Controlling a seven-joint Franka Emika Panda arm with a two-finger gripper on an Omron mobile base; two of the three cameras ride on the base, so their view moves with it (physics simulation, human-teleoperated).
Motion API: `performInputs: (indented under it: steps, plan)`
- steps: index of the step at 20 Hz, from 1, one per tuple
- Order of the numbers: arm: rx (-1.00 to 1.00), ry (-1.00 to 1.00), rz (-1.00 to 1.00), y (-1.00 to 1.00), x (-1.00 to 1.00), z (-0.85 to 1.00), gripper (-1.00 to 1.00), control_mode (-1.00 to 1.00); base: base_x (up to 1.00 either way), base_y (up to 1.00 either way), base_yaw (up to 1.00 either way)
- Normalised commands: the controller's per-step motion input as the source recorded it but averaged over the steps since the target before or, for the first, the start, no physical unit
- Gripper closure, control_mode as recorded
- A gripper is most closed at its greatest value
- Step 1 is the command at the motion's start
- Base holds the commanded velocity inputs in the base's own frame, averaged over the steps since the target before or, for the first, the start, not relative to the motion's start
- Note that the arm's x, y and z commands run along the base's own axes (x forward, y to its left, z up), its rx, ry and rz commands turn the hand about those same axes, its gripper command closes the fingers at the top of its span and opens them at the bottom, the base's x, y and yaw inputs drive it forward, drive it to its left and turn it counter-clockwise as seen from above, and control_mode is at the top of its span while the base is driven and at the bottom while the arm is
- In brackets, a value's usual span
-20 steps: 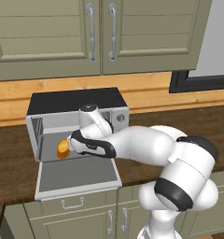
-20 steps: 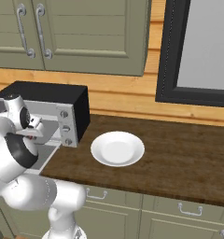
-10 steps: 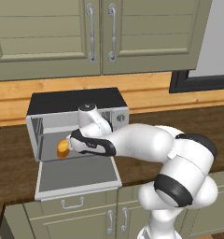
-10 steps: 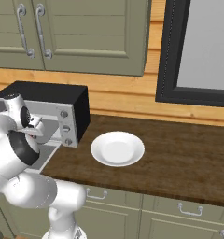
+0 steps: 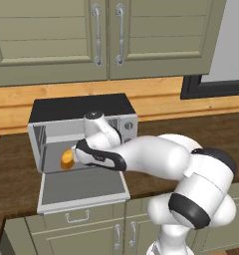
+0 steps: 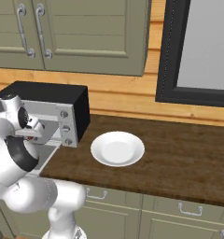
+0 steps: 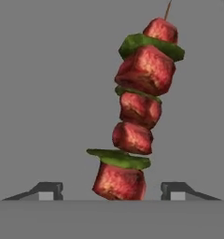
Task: Pick up the kebab skewer and baguette bread, and place them inside the toaster oven. Close the toaster oven door and start by setting the timer.
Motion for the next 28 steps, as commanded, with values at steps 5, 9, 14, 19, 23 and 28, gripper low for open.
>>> performInputs:
  steps: [5,9,14,19,23,28]
  plan:
    - [0.01,0.0,0.0,-0.01,-0.05,0.32,-1.0,-1.0,0.0,0.0,0.0]
    - [0.0,0.0,0.0,0.08,-0.72,0.12,-1.0,-1.0,0.0,0.0,0.0]
    - [0.01,0.05,0.0,0.06,-0.79,-0.15,-1.0,-1.0,0.0,0.0,0.0]
    - [0.0,0.0,-0.09,0.0,-0.21,-0.21,-1.0,-1.0,0.0,0.0,0.0]
    - [0.01,0.0,-0.21,0.02,0.02,-0.49,-1.0,-1.0,0.0,0.0,0.0]
    - [0.04,0.0,-0.22,0.25,0.28,-0.45,-1.0,-1.0,0.0,0.0,0.0]
